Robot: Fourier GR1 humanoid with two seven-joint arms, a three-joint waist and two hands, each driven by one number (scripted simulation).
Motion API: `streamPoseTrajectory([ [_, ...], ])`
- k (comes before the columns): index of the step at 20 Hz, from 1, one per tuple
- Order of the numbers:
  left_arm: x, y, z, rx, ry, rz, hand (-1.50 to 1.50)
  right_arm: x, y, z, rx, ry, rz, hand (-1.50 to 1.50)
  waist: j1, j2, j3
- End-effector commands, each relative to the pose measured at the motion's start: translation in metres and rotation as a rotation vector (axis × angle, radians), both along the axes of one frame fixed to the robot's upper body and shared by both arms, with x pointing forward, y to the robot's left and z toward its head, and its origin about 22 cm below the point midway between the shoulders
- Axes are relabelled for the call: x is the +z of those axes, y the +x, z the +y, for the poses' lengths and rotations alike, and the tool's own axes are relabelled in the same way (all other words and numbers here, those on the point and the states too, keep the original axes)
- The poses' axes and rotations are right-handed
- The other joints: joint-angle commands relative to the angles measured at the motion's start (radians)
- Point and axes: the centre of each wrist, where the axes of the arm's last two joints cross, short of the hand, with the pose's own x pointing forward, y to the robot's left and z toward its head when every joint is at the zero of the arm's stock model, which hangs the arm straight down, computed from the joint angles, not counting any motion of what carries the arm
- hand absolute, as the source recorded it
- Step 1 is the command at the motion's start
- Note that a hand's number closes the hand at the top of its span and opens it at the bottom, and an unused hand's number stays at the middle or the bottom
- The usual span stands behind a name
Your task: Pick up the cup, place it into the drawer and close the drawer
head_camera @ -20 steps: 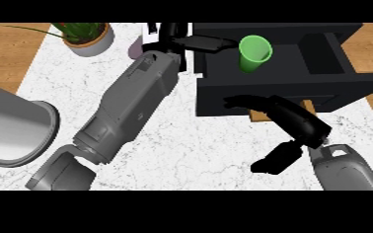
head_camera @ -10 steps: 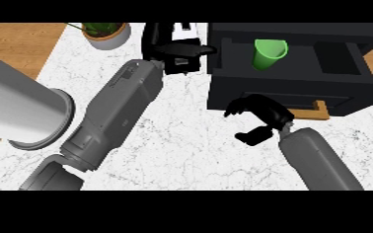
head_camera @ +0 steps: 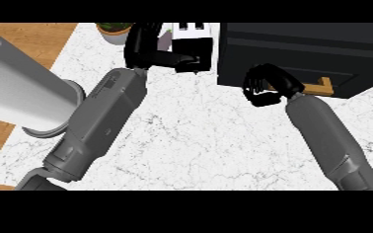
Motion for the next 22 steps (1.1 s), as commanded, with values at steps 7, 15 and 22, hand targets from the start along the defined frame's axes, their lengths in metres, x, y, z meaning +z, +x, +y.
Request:
streamPoseTrajectory([
  [7,-0.008,-0.007,0.033,-0.017,0.019,0.007,-1.5,0.066,0.043,-0.041,-0.194,0.101,-0.122,1.5,0.045,0.023,0.001],
  [15,-0.009,-0.011,0.037,-0.081,0.016,-0.001,-1.5,0.092,0.045,-0.062,-0.198,0.147,-0.12,1.5,0.09,0.029,0.001],
  [22,-0.017,-0.016,0.043,-0.096,-0.007,0.0,-1.5,0.109,0.043,-0.075,-0.179,0.207,-0.138,1.5,0.108,0.032,-0.001],
])
